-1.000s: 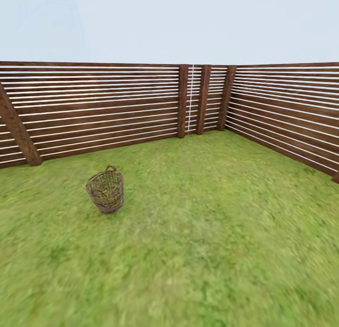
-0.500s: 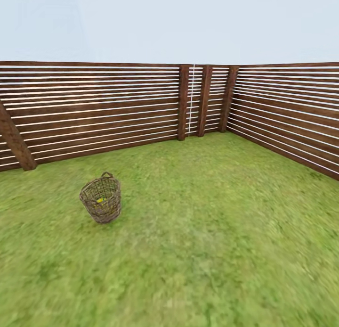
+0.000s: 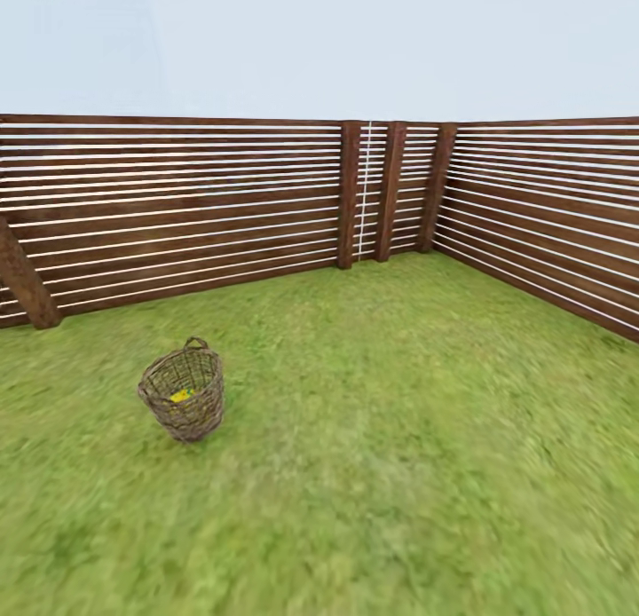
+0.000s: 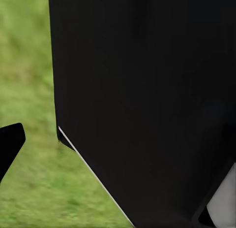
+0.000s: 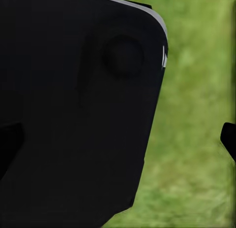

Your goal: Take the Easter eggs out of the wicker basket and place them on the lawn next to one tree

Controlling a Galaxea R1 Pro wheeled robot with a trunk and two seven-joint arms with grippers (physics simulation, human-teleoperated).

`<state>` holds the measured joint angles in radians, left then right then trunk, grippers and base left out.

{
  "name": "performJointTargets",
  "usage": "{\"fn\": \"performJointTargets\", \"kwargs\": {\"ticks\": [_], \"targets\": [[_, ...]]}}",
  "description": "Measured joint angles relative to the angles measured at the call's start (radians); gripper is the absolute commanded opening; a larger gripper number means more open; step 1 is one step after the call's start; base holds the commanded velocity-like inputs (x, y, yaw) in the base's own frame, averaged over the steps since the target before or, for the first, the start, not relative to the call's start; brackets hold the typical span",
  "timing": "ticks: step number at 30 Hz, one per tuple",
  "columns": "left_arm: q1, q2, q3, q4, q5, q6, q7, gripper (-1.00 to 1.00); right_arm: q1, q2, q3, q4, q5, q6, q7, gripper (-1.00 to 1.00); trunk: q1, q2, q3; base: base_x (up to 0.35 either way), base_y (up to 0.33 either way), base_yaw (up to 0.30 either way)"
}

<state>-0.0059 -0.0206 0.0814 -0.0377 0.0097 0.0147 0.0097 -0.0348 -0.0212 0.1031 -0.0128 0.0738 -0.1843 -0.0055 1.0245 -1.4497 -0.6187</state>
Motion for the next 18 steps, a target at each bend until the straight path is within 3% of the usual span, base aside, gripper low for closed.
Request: {"fn": "performJointTargets", "kwargs": {"ticks": [7,12,18], "targets": [[0.000,0.000,0.000,0.000,0.000,0.000,0.000,1.00,0.000,0.005,0.006,0.000,0.012,0.002,0.005,1.00,0.000,0.000,0.000,0.332,0.000,0.087],[0.000,-0.001,0.000,0.000,0.000,-0.001,0.000,1.00,0.000,0.005,0.041,-0.001,0.048,0.004,0.001,1.00,0.000,0.000,0.000,0.332,0.000,0.005],[0.000,-0.001,0.000,0.000,-0.001,-0.001,0.000,1.00,0.000,0.005,0.040,-0.004,0.054,0.000,0.000,1.00,0.000,0.000,0.000,0.332,0.000,0.000]]}}
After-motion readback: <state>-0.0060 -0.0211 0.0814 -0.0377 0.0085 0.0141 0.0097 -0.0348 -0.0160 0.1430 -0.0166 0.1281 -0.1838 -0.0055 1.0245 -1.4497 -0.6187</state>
